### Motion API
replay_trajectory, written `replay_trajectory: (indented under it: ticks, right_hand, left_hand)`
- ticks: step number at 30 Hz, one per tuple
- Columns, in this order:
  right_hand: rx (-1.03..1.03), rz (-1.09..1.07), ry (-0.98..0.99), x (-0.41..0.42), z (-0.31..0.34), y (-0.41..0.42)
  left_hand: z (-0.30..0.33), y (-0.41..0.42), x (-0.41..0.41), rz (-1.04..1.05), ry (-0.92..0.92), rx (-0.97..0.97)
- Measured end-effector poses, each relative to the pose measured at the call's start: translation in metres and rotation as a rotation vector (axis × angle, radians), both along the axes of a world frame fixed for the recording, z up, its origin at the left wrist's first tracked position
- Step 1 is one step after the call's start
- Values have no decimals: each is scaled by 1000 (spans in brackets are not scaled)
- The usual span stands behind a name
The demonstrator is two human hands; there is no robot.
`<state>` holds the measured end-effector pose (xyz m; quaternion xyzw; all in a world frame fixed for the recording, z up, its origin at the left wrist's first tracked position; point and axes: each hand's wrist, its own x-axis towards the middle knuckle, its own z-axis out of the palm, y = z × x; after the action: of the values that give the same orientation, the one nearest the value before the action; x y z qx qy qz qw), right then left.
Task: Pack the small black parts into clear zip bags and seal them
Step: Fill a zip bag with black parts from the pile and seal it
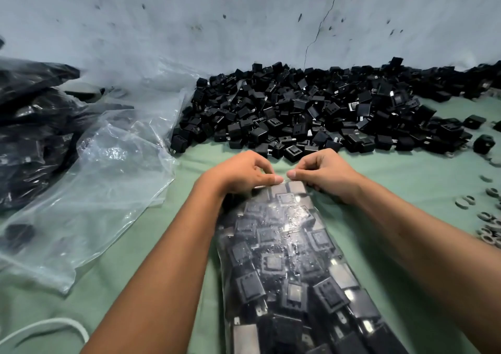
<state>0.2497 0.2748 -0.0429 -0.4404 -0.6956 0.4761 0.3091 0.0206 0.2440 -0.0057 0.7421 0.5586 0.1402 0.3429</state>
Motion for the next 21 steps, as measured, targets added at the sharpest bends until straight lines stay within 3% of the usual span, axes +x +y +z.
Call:
replay_trajectory:
  ticks: [7, 11, 17, 21]
  right_hand:
    - [25, -81, 88, 0, 0, -2]
    - [28, -124, 108, 3, 0, -4]
    - [59, -136, 65, 3, 0, -4]
    - [77, -149, 79, 4, -2, -3]
  left_hand:
    - [2, 9, 19, -133, 15, -9]
    - [0, 6, 5, -81, 5, 1]
    - [6, 3, -19, -109, 132, -101]
    - [8, -2, -23, -59, 86, -97]
